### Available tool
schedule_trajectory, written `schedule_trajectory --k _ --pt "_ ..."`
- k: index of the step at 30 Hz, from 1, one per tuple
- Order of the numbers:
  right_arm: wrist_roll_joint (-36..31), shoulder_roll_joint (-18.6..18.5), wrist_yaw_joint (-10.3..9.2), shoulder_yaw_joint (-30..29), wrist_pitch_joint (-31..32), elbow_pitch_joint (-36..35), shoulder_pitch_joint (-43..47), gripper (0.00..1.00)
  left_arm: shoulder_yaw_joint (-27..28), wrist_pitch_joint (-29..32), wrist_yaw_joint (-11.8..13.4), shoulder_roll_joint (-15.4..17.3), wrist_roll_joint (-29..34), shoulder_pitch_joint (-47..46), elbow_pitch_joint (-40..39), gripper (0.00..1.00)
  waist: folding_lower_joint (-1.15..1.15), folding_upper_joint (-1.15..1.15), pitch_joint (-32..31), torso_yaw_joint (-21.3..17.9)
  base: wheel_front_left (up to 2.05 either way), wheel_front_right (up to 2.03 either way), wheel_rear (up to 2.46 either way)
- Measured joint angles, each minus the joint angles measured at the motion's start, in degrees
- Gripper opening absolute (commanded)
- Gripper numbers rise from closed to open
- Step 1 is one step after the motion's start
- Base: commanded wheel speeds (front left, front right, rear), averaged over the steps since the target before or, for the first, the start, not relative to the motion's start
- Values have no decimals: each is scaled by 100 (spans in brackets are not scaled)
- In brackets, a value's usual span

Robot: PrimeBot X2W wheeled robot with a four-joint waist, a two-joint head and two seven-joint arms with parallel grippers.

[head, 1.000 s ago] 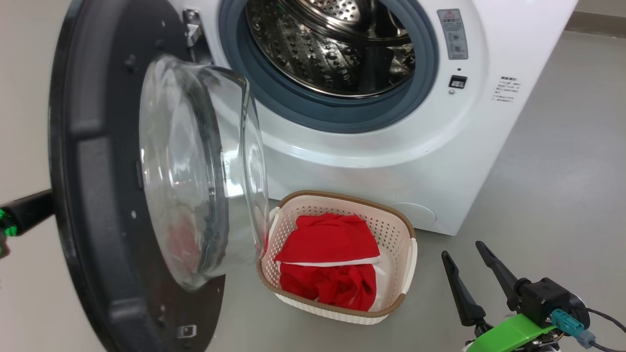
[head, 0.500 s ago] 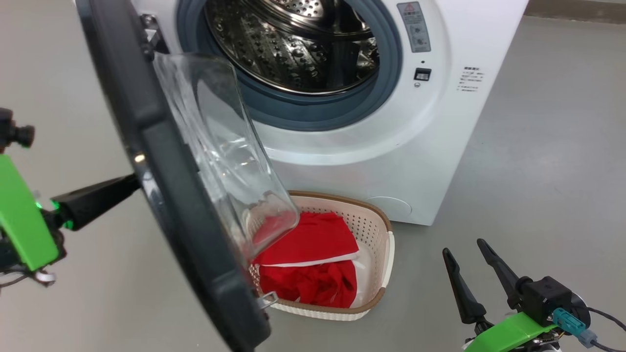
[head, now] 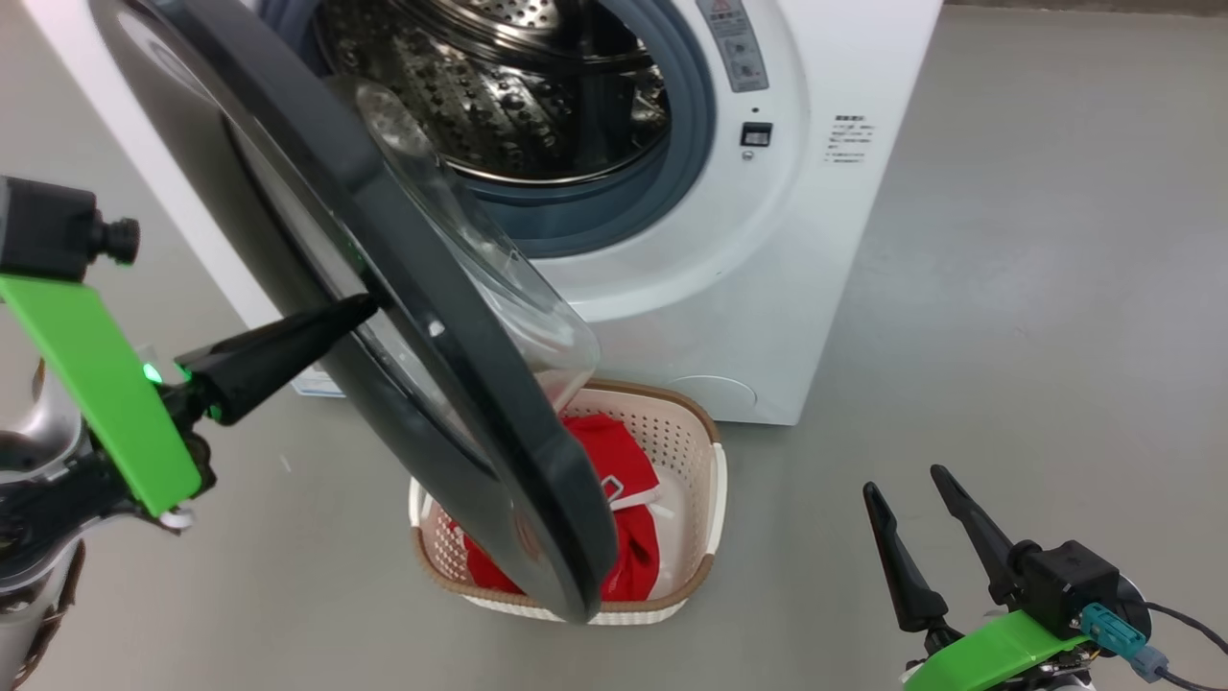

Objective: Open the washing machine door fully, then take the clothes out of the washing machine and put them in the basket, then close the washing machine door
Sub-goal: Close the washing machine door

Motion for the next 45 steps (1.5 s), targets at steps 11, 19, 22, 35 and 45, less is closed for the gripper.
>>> schedule_trajectory --k 11,19,22,35,45 --pt "0 44 0 -26 1 -33 -34 100 -448 -776 -1 -68 127 -347 285 0 0 0 123 -404 0 0 0" --pt "0 60 0 -26 0 -48 -152 100 -745 -1386 -1 -158 268 -672 571 0 0 0 255 -681 0 0 0" --pt "0 68 0 -24 0 -49 -156 100 -855 -1599 -1 -178 288 -767 700 0 0 0 295 -786 0 0 0" --pt "38 80 1 21 0 -75 -316 100 -1334 -2390 -2 -125 326 -1405 1397 0 0 0 531 -1183 0 0 0" --pt "90 82 0 34 0 -125 -375 100 -1807 -2978 -7 -62 450 -1809 1784 0 0 0 676 -1413 0 0 0"
